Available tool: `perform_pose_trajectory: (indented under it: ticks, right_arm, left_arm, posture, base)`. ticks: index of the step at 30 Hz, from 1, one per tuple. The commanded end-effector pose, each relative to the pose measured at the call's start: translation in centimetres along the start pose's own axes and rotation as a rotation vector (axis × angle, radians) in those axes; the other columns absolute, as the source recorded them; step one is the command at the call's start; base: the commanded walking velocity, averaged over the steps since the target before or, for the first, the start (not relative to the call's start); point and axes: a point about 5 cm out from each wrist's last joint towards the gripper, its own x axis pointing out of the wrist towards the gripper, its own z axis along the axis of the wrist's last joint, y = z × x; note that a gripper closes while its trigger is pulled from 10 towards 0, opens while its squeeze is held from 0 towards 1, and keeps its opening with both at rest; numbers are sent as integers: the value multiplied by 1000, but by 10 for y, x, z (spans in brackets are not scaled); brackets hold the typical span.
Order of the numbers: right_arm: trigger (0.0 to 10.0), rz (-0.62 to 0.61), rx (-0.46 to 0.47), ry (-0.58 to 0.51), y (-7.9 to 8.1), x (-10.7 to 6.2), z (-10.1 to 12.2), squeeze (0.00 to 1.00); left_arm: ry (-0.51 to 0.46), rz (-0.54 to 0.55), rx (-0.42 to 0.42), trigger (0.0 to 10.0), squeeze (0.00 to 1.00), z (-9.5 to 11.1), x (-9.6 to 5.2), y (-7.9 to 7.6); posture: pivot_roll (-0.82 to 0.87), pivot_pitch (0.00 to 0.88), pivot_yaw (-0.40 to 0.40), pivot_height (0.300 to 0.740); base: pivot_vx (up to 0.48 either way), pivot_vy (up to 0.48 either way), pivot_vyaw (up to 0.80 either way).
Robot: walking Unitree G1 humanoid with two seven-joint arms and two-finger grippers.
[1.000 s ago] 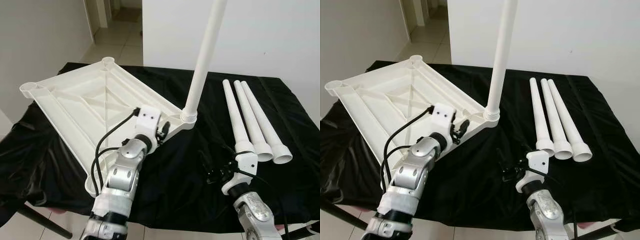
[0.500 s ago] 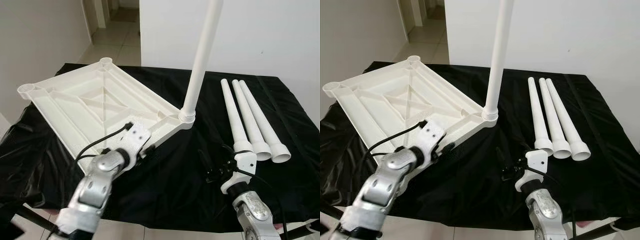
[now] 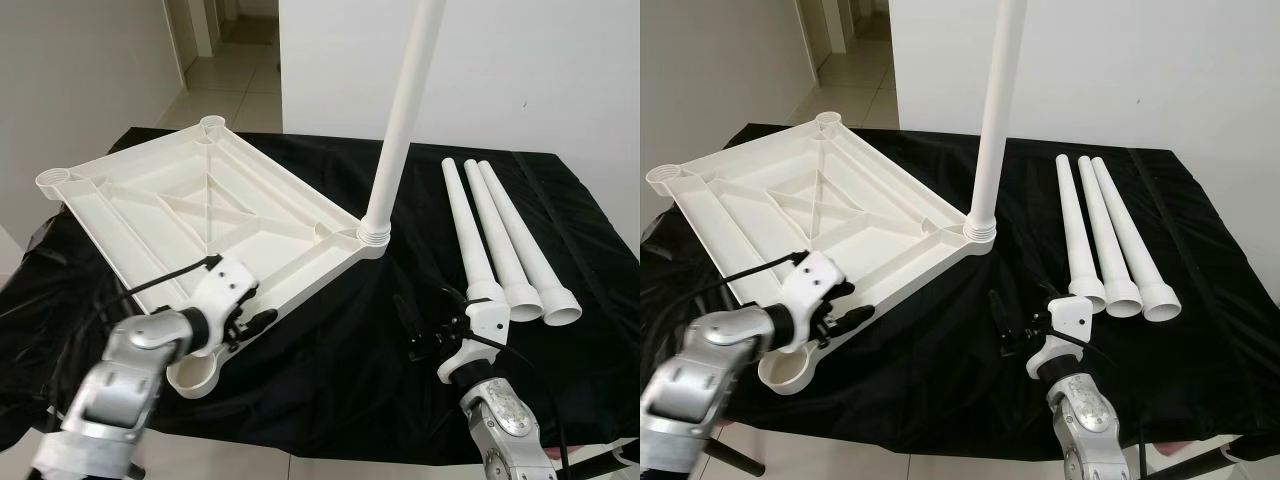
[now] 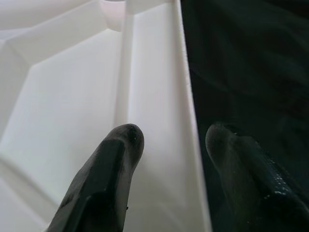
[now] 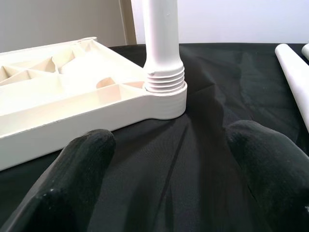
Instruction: Building children table
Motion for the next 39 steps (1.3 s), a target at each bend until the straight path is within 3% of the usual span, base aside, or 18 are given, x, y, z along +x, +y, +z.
perform_pose_trajectory:
  ticks: [1, 6, 12, 20, 34, 39]
  right_arm:
    - [10000, -1, 6, 5, 2, -1, -3, 0]
    - [10000, -3, 9, 2, 3, 0, -4, 0]
    - [10000, -5, 13, 0, 4, 1, -4, 0]
    - [10000, -5, 13, 0, 5, 1, -4, 0]
    - [10000, 4, 12, -2, 5, 2, -5, 0]
    - [10000, 7, 6, -3, 5, 5, -4, 0]
  left_arm:
    - [-4, -44, -6, 10000, 0, -1, -7, 2]
    - [7, -66, 17, 10000, 0, -3, -22, 17]
    - [96, 27, 41, 10000, 0, -17, -36, 45]
    - [199, 110, 77, 10000, 0, -35, -44, 62]
    - [321, 167, 200, 10000, 0, -56, -51, 73]
    - [267, 56, 197, 10000, 0, -53, -35, 51]
  posture:
    - [-20, 67, 34, 740]
    - [-16, 64, 39, 740]
    - [-17, 62, 41, 740]
    - [-16, 63, 40, 740]
    - [-13, 58, 31, 740]
    - [-15, 59, 30, 740]
  base:
    - [0, 0, 0]
    - [0, 0, 0]
    - [0, 0, 0]
    - [0, 0, 0]
    - [0, 0, 0]
    - [0, 0, 0]
